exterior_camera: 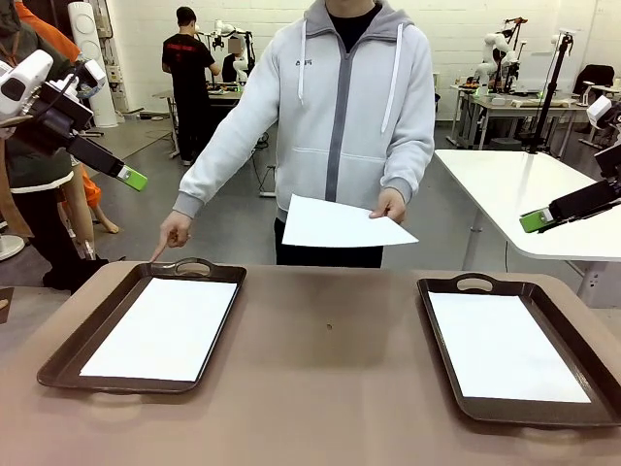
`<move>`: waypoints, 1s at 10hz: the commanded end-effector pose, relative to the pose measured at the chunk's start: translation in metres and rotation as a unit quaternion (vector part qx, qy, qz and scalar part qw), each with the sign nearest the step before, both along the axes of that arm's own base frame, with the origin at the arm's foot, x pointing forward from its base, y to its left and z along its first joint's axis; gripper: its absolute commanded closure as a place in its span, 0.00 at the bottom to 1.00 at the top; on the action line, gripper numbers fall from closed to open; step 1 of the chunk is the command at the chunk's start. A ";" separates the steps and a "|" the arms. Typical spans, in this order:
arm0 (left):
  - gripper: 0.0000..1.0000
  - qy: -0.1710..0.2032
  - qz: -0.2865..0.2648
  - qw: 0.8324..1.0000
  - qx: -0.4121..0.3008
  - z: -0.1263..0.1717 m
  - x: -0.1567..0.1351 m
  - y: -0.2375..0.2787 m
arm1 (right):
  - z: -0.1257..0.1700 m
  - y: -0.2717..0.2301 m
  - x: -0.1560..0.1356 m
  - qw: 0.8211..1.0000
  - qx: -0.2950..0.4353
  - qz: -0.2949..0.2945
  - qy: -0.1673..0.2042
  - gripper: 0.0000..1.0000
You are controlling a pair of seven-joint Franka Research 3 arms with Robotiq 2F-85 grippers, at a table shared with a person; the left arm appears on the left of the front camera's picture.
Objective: Sort the A4 documents.
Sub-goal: Receive the A4 Paper.
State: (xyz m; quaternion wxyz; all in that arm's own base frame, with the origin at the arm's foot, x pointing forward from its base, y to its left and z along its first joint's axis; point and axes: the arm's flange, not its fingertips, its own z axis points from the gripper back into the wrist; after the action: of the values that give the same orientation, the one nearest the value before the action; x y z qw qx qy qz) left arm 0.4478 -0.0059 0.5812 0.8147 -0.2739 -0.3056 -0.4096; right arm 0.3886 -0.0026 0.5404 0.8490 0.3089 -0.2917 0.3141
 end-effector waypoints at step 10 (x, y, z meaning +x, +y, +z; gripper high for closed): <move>0.00 0.358 0.082 0.897 -0.248 -0.126 0.091 -0.095 | 0.000 0.000 0.000 1.000 0.000 0.002 -0.001 0.00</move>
State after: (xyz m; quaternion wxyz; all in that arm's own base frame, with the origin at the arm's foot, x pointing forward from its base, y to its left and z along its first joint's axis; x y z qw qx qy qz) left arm 0.5345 -0.0970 0.4532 0.8193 -0.5356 -0.1109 -0.1719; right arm 0.3886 -0.0025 0.5405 0.8489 0.3090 -0.2917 0.3143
